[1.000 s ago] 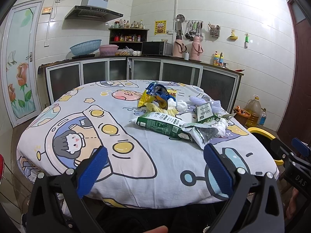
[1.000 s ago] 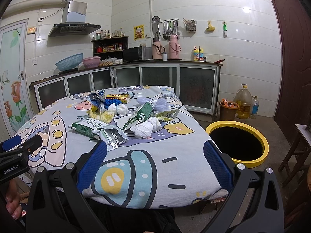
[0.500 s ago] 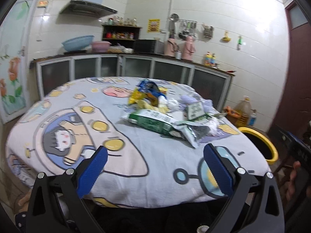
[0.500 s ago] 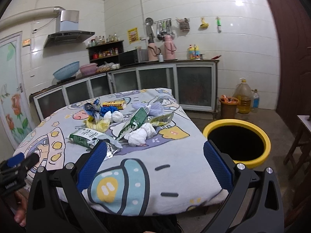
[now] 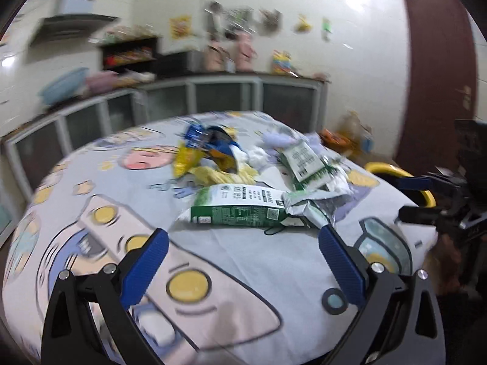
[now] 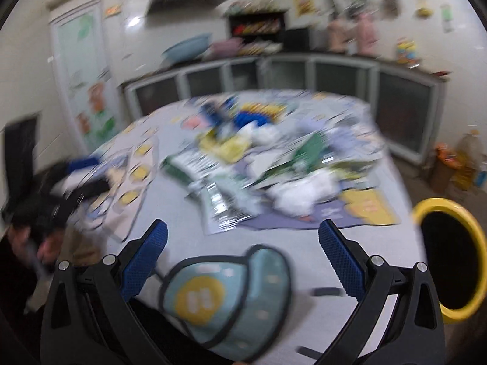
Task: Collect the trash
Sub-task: 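Move the left tool to the green-white milk pouch while the right tool reaches the silver snack wrapper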
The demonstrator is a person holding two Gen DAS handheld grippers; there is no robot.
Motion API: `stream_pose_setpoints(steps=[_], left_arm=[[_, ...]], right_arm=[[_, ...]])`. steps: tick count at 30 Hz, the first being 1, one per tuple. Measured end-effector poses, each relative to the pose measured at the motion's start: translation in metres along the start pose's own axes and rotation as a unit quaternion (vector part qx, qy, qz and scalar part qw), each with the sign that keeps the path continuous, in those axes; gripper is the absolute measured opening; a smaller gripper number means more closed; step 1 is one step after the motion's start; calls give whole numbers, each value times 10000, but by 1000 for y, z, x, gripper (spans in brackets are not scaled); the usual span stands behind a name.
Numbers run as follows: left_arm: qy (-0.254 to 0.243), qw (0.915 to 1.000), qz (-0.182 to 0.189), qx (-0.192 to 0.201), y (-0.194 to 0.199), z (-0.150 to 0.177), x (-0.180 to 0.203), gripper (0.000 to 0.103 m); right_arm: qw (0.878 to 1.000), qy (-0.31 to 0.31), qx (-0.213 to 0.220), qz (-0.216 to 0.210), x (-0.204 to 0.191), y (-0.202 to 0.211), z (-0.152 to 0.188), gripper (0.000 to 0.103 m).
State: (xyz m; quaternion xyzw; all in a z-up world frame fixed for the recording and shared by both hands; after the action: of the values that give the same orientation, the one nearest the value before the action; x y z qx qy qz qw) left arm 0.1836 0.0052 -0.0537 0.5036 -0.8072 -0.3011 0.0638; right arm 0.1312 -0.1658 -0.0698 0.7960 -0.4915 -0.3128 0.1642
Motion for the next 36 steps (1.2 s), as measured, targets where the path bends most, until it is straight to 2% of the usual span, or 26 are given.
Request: stream_pose_setpoints(steps=[2,4,7,10,12,16,18,21,24,28,30,31,32,34,36], left_arm=[[-188,9994,297,-62,-10,-3,-8,95],[-590,9962,636,-115,-22,-6,-12,95],[-1189,9863,1114,-257,-40,-8,-8,95],[-1746,9727,1493,-315,-54,-12,1,95],[-1747,9739,1417,-291,-65,-17,-4,95],[-1217,9726,1918,-495,-94,-22,-16,95],[-1263,9697,2012,-575,-103,-20,-17,95],[-1475,9609,2225,-729,-112,-16,-16,95],[-1430,9568,2412,-767,-115,-17,-19,95],[-1391,9543,2553,-696,-115,-21,-19,95],[-1400,9552,2502,-735,-118,-21,-20,95],[-1376,9564,2461,-756,-120,-20,-21,95],[-1337,9570,2461,-753,-120,-20,-22,95],[-1200,9567,2553,-713,-119,-20,-23,95],[-1197,9564,2569,-708,-117,-19,-24,95]], right_arm=[[9998,26,-145,-168,-4,-10,2,96],[9984,-66,-363,-434,-9,-21,2,96],[9957,-137,-588,-697,-13,-33,0,96],[9931,-293,-769,-831,-11,-41,-5,96],[9938,-325,-780,-719,-6,-46,-8,96],[9933,-393,-827,-699,-3,-51,-12,96],[9925,-342,-905,-747,-5,-54,-12,96],[9918,-179,-977,-811,-9,-57,-11,96],[9909,-67,-1051,-839,-12,-62,-10,95],[9912,-3,-1147,-656,-8,-73,-11,94],[9913,4,-1164,-622,-6,-76,-12,86],[9917,-6,-1158,-557,-3,-78,-14,77],[9921,-31,-1154,-492,-1,-79,-14,72],[9913,-148,-1209,-503,3,-82,-14,69],[9902,-214,-1296,-472,7,-84,-12,54]])
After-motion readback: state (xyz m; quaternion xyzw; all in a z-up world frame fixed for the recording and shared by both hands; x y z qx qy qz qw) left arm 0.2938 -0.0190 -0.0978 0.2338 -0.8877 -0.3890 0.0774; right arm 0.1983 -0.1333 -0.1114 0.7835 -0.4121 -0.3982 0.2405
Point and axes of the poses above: each gripper's, at about its wrist camera, not at the fingertips, and y roughly against the way its jaws point, x to its right, z to its underside, the point moved 10 cm from there along -y, roughly the way its jaws point, and after that the axes turned 14 degrees about -y, right-handed, at the moved point
